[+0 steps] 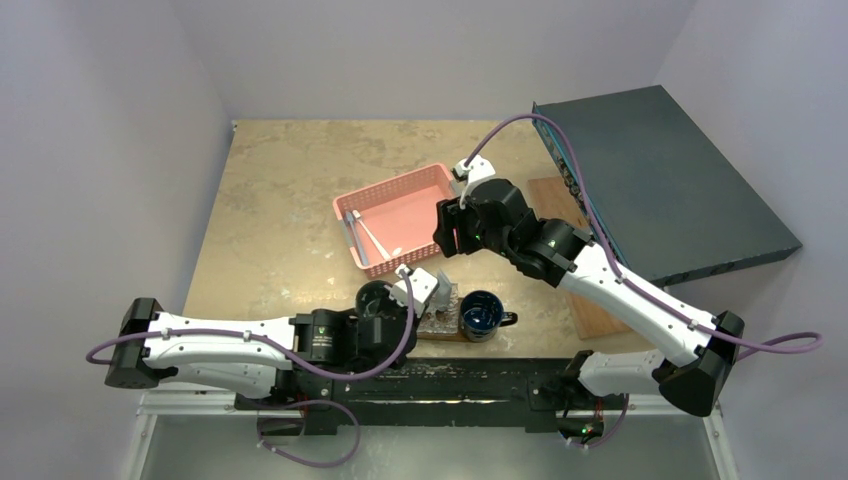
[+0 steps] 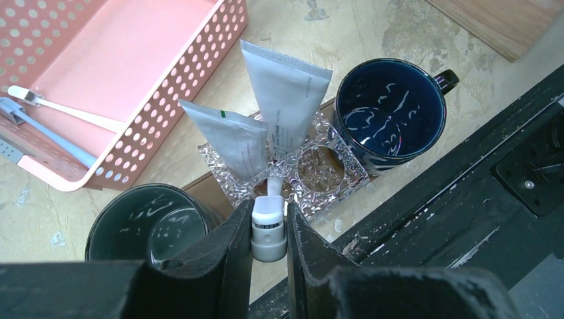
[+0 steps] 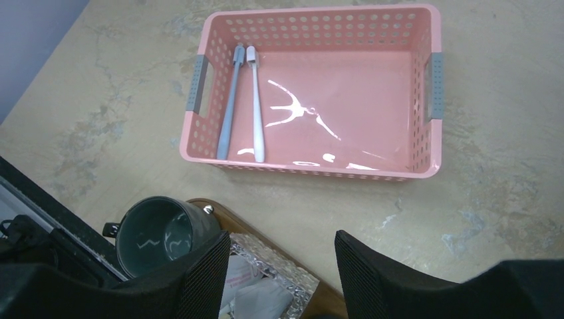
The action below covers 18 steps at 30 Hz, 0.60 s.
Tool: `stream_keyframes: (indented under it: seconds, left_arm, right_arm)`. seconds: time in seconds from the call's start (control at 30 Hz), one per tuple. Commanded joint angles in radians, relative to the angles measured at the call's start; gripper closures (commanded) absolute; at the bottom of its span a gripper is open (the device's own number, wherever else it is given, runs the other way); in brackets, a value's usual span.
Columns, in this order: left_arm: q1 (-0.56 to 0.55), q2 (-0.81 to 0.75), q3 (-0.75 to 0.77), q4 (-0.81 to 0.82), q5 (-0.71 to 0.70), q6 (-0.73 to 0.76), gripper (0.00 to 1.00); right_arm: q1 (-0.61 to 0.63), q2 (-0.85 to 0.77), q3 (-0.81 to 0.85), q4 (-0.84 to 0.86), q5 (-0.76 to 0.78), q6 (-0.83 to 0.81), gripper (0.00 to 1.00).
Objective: Prepare toiletry sets of a toothbrush and toothpaste on the tray
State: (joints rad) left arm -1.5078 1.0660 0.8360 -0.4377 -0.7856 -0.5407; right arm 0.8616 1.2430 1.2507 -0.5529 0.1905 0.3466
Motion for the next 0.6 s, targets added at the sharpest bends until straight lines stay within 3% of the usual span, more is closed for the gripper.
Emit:
stream_keyframes:
  seconds: [0.0,0.2,0.37,0.57]
  left_arm:
    - [-0.009,-0.009,-0.012,0.006,-0.012,-0.031,1.00]
    - [-0.017,-0.009,-0.007,-0.026,-0.013,-0.050,1.00]
    - [-0.028,-0.003,0.012,-0.063,-0.017,-0.061,0.82]
    - [-0.043,-0.003,0.035,-0.098,-0.023,-0.069,0.73]
  right_arm:
    - [-0.006,-0.009,-0.002,0.025,-0.006,0.018,0.38]
    - [-0.006,-0.005,-0.012,0.028,-0.008,0.022,0.38]
    - [-0.006,0.001,-0.009,0.030,-0.010,0.022,0.37]
    - [-0.006,0.007,-0.004,0.030,-0.011,0.021,0.36]
